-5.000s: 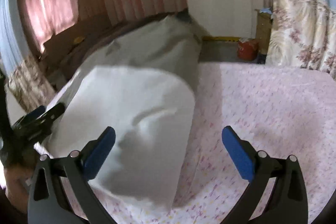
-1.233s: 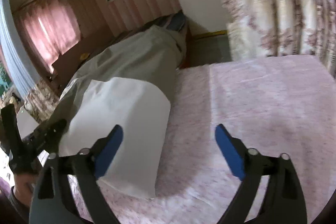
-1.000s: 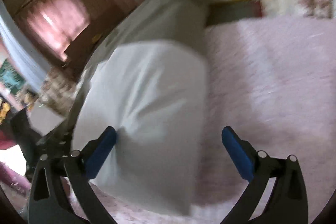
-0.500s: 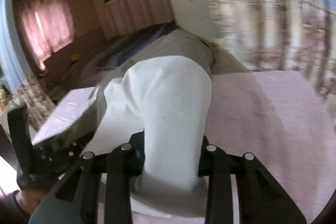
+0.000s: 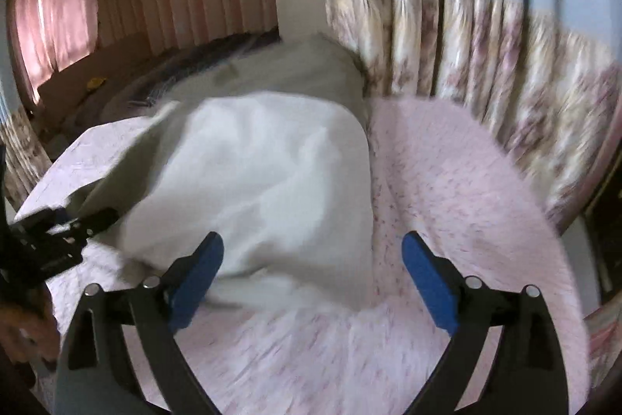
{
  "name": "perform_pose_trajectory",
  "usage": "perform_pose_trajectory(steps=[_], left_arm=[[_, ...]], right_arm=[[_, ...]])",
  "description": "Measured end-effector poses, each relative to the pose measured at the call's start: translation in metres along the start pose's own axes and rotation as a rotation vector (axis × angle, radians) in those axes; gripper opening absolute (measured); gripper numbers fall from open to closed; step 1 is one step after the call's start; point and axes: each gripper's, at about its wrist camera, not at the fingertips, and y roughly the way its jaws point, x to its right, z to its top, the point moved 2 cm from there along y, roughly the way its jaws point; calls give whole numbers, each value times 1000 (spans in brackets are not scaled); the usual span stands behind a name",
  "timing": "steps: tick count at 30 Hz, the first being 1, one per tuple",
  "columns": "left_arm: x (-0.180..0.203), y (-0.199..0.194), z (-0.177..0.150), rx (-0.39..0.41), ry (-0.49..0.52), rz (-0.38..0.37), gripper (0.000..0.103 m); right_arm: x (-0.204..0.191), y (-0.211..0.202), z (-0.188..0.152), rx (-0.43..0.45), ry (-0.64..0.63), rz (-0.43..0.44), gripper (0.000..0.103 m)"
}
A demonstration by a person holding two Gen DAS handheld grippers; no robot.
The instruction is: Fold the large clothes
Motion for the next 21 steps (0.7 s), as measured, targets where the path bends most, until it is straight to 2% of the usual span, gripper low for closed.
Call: perform_pose_trajectory(steps=[1, 2, 4, 8, 10, 17, 21], left_arm=[[-7, -19, 0, 29, -2, 22, 82], [-11, -32, -1, 56, 3, 39, 99], [-23, -72, -6, 119, 29, 108, 100], [-43, -124, -21, 140, 76, 191, 100], [-55, -147, -34, 158, 64, 215, 100], [-100, -182, -65, 160, -22, 246, 100], [-116, -190, -70, 175, -32, 275, 100]], right_arm=[[-8, -16, -1, 24, -11, -2, 101], [-19, -35, -2, 50, -25, -10, 101], [-35, -59, -5, 58, -38, -34, 101], [-65, -98, -19, 68, -25, -2, 101], [-79, -116, -26, 97, -41, -23, 101], [-111, -142, -33, 142, -61, 5, 101], [-124, -148, -34, 187, -111, -60, 101]])
